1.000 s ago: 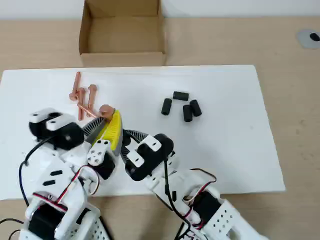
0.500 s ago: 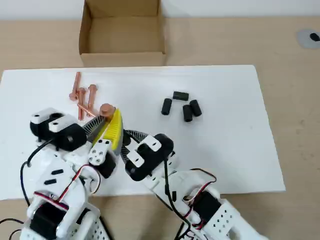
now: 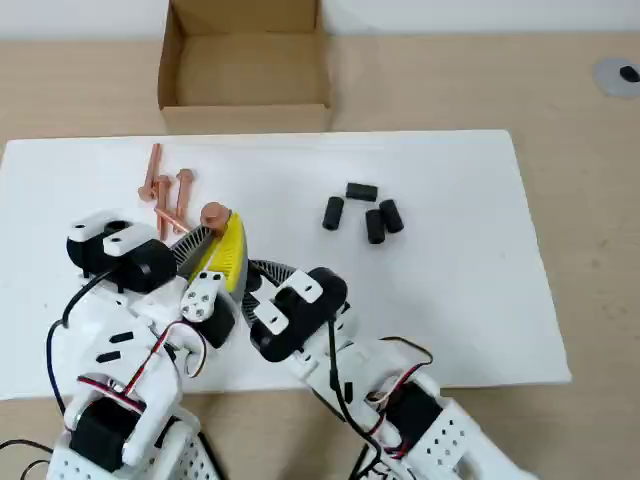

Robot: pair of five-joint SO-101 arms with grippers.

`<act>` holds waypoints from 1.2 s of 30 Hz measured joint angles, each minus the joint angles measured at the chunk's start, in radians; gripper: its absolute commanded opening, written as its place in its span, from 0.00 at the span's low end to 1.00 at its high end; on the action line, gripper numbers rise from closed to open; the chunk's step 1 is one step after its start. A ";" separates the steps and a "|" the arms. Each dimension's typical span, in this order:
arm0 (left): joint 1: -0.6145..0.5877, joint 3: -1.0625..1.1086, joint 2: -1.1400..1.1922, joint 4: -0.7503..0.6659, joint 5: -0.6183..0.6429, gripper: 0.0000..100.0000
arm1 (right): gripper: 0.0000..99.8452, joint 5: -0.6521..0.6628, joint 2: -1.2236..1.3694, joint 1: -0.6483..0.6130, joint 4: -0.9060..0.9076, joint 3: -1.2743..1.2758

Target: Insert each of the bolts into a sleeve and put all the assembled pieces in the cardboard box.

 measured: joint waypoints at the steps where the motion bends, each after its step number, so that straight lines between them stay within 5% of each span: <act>1: 0.000 0.000 0.000 0.002 0.000 0.01 | 0.01 0.000 0.000 0.002 0.000 0.000; 10: -0.002 0.015 -0.003 0.037 0.003 0.01 | 0.01 0.000 0.002 0.015 0.003 0.000; 36: -0.020 0.097 -0.003 -0.146 0.055 0.01 | 0.01 -0.018 0.000 0.015 -0.018 0.000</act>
